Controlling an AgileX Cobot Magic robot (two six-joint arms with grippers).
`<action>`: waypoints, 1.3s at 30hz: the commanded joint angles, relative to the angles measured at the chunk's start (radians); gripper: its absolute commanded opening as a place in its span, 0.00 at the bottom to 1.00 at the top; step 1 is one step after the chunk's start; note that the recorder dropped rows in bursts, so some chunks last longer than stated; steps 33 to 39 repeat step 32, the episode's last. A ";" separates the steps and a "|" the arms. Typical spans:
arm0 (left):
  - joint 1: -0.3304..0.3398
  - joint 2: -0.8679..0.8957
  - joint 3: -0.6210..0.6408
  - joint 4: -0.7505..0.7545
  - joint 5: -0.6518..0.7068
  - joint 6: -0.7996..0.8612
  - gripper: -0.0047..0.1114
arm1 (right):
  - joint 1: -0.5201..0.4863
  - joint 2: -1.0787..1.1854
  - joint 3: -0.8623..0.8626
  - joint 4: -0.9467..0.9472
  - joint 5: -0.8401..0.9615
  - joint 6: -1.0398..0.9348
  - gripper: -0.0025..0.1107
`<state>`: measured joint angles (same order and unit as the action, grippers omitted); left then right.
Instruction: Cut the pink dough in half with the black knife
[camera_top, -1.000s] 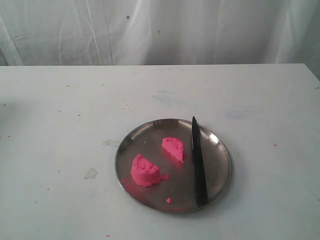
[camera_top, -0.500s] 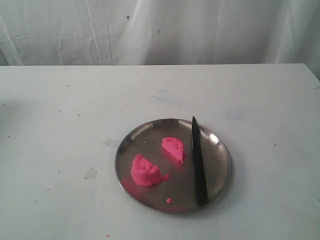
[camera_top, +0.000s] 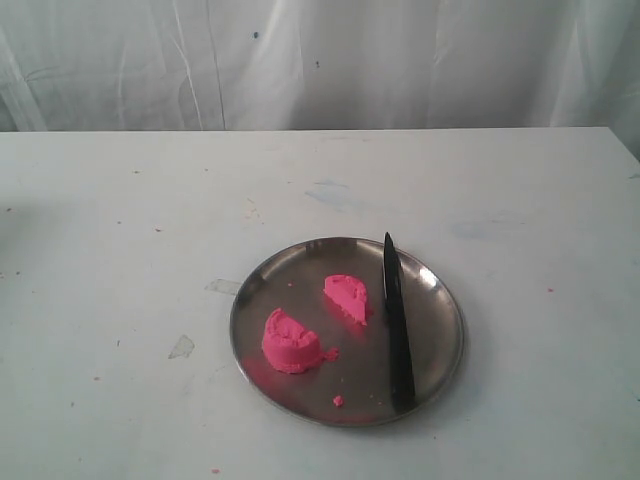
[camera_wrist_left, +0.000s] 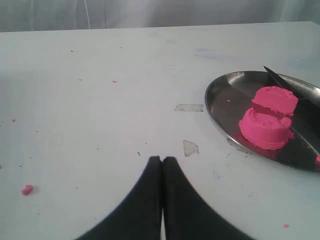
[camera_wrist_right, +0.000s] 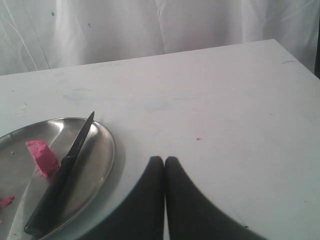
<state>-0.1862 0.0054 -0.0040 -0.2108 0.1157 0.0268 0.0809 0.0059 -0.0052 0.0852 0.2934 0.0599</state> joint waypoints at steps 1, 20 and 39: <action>0.004 -0.005 0.004 0.001 -0.001 -0.002 0.04 | -0.008 -0.006 0.005 -0.007 -0.004 0.000 0.02; 0.004 -0.005 0.004 0.001 -0.001 -0.002 0.04 | -0.008 -0.006 0.005 -0.007 -0.004 0.000 0.02; 0.004 -0.005 0.004 0.001 -0.001 -0.002 0.04 | -0.008 -0.006 0.005 -0.005 -0.004 -0.016 0.02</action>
